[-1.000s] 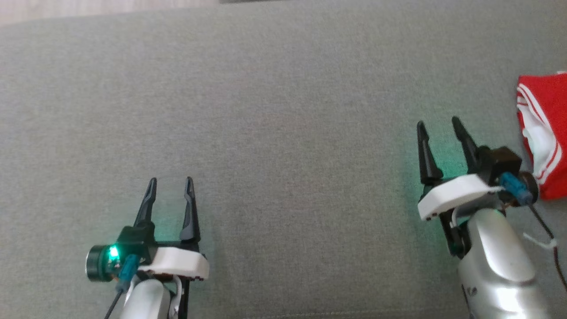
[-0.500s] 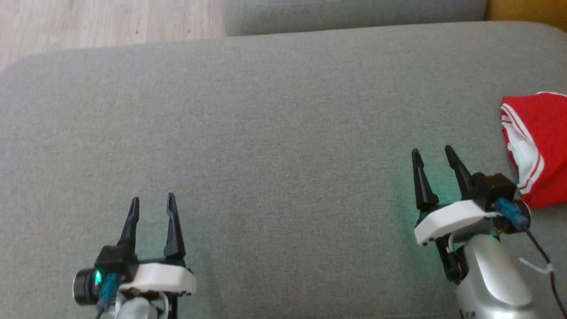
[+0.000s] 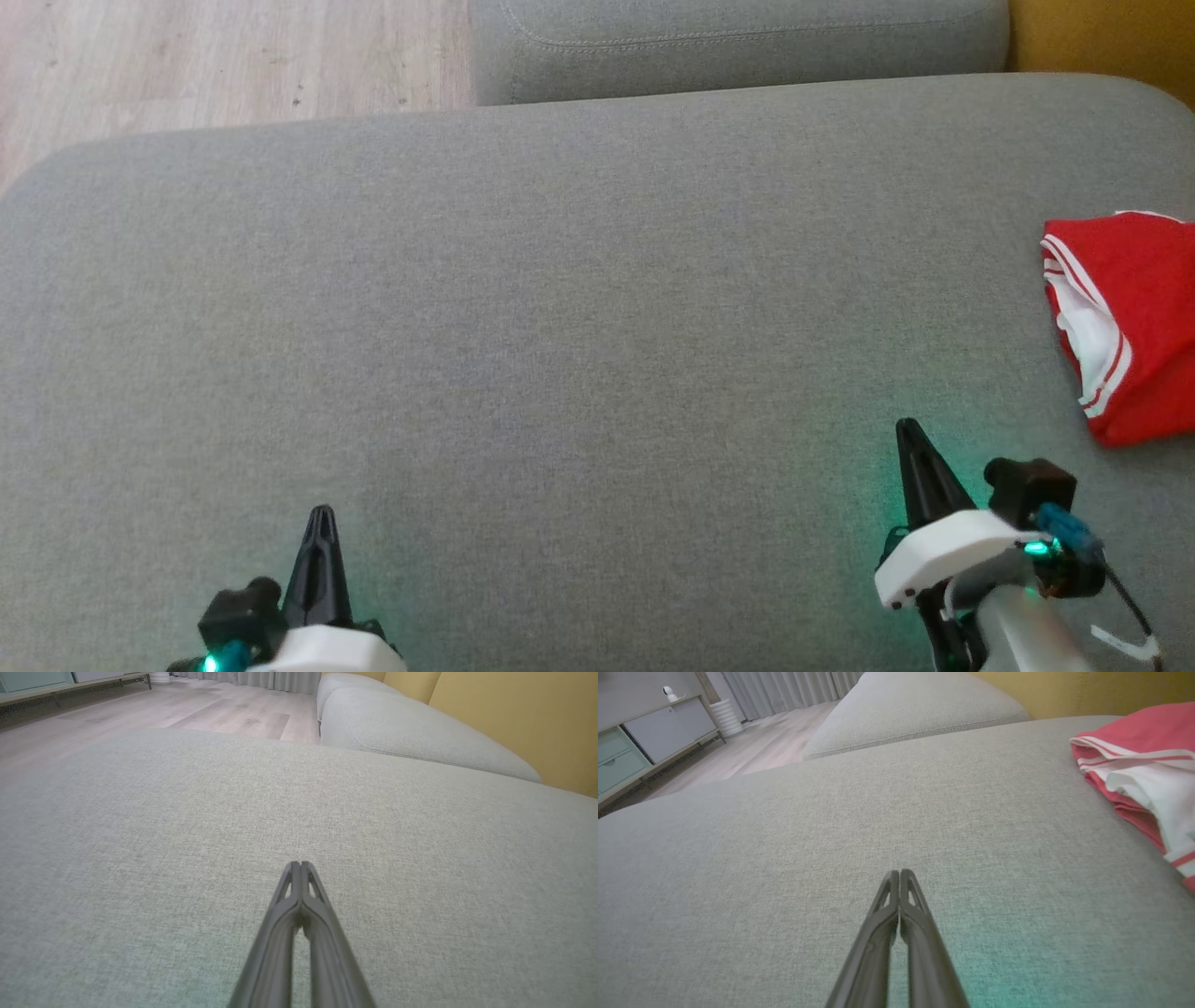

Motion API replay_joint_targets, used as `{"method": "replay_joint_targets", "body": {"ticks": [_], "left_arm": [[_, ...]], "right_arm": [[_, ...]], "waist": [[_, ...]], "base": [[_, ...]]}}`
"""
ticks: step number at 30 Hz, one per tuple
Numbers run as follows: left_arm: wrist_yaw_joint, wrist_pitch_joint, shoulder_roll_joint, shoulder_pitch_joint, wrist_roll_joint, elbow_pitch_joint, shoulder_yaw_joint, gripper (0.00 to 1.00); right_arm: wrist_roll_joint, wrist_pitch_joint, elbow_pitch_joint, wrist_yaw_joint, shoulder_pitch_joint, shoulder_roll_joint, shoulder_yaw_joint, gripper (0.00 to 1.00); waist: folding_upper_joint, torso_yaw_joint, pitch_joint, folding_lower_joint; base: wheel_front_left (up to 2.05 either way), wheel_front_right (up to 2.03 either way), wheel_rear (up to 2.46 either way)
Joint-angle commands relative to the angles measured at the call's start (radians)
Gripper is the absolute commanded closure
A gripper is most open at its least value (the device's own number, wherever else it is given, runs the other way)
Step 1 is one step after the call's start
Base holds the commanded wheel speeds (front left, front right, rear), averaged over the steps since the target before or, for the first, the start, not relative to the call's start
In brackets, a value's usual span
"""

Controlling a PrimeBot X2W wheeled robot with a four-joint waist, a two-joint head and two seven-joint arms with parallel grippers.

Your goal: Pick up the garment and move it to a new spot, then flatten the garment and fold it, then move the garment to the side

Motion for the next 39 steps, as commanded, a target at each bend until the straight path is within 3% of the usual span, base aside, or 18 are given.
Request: {"method": "replay_joint_targets", "body": {"ticks": [1, 39], "left_arm": [[-0.006, 0.007, 0.000, -0.038, -0.030, -0.030, 0.012, 1.00], [-0.054, 0.116, 0.002, -0.058, -0.450, -0.088, 0.074, 1.00]], "right_arm": [[0.033, 0.010, -0.040, 0.000, -0.057, -0.003, -0.009, 1.00], [0.482, 0.115, -0.163, 0.001, -0.013, -0.003, -0.057, 1.00]], "waist": [[-0.0001, 0.000, -0.001, 0.0001], [-0.0001, 0.002, -0.023, 0.0000]], "base": [[0.00, 0.00, 0.00], [0.00, 0.00, 0.00]]}}
